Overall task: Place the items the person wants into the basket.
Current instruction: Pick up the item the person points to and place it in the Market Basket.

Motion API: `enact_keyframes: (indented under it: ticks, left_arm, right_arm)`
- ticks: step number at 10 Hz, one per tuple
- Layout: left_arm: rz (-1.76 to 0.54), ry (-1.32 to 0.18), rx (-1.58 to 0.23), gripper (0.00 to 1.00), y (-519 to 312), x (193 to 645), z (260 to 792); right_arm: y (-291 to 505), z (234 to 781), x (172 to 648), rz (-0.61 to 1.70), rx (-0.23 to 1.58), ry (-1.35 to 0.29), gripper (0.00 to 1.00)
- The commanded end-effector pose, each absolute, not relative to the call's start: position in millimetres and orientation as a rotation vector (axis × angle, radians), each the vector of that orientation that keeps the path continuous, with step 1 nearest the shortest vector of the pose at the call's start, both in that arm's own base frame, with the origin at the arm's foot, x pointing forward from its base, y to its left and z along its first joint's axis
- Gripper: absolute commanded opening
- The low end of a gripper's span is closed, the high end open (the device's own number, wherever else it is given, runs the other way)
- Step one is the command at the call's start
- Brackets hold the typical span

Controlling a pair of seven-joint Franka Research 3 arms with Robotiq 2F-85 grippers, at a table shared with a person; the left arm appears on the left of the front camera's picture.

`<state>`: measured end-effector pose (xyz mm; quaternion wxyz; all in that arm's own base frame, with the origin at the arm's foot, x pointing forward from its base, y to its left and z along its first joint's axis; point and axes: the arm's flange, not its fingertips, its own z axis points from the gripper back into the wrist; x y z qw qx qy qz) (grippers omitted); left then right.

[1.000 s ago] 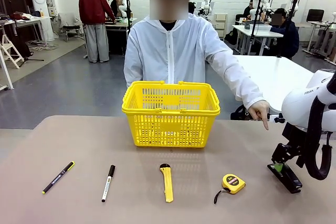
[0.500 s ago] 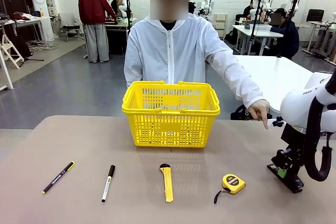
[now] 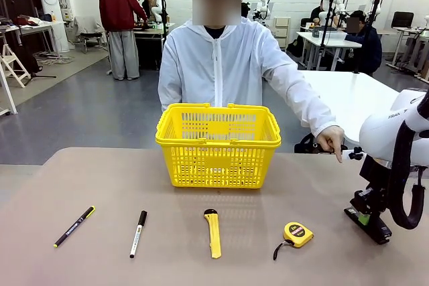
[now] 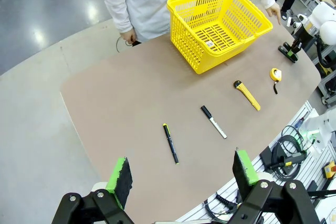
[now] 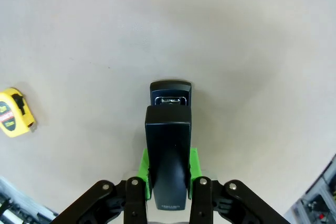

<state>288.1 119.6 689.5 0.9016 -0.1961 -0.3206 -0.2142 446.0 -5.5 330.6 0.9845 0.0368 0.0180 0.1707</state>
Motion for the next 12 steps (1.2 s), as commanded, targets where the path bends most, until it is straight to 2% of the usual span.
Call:
enact_keyframes:
  ticks: [1,2,4,6,9,10,12]
  left_arm:
    - [-0.460,-0.664,-0.417,1.00,121.2,288.1,690.8]
    - [-0.460,-0.664,-0.417,1.00,121.2,288.1,690.8]
    - [-0.460,-0.664,-0.417,1.00,121.2,288.1,690.8]
    - [-0.460,-0.664,-0.417,1.00,121.2,288.1,690.8]
    - [-0.460,-0.664,-0.417,1.00,121.2,288.1,690.8]
    - [-0.460,-0.664,-0.417,1.00,121.2,288.1,690.8]
    - [-0.460,-0.664,-0.417,1.00,121.2,288.1,690.8]
  right_arm:
    - [2.3,370.4,443.3,0.299,0.120,0.066,0.00]
    - [19.7,427.0,446.4,0.310,0.172,0.071,0.28]
    - [50.7,546.4,480.3,0.294,0.208,-0.012,0.28]
    - [83.5,621.4,529.3,0.241,0.191,0.008,0.28]
    - [123.2,641.5,549.0,0.259,0.134,0.013,0.28]
    - [105.2,640.7,522.7,0.267,0.190,-0.042,0.28]
    - [105.2,640.7,522.7,0.267,0.190,-0.042,0.28]
